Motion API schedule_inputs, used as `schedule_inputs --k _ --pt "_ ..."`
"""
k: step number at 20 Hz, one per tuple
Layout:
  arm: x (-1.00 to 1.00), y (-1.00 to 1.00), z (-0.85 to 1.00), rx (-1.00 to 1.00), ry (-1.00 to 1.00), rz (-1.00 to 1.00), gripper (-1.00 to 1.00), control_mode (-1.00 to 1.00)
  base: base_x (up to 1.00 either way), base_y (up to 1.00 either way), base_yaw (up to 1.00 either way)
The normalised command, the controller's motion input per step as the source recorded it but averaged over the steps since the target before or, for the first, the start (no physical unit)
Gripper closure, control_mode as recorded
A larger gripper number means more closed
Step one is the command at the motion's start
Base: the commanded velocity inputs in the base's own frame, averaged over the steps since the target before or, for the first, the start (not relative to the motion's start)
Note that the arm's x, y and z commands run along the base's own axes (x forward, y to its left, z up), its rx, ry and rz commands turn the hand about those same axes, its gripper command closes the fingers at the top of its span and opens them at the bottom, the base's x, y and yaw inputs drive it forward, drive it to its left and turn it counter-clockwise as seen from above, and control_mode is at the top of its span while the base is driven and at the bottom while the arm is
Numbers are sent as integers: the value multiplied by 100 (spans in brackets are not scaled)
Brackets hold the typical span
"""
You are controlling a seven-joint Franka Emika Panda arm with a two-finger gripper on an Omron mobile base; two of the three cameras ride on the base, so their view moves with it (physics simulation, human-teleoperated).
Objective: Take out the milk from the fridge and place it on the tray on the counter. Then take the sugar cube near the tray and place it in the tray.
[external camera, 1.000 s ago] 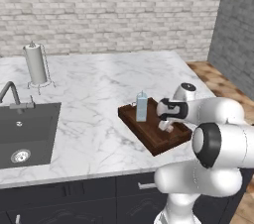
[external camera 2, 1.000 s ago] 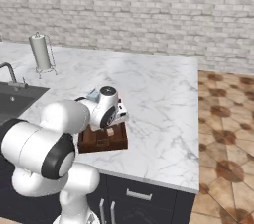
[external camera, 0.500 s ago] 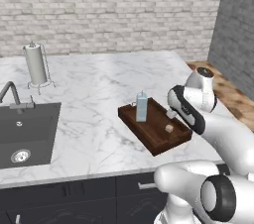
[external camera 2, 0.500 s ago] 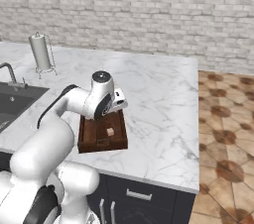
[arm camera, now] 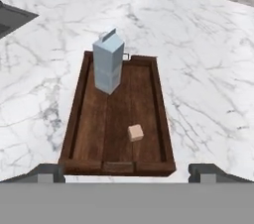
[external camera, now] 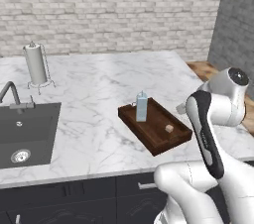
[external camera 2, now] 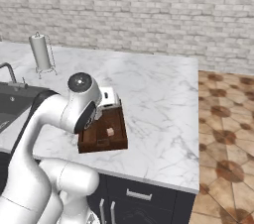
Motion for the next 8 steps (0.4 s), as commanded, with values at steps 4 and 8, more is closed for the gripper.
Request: schedule_inputs --k 4,8 --pt "-83 0 100 1 -9 0 -100 -100 0 0 0" --pt "-71 0 100 0 0 0 -100 -100 0 0 0"
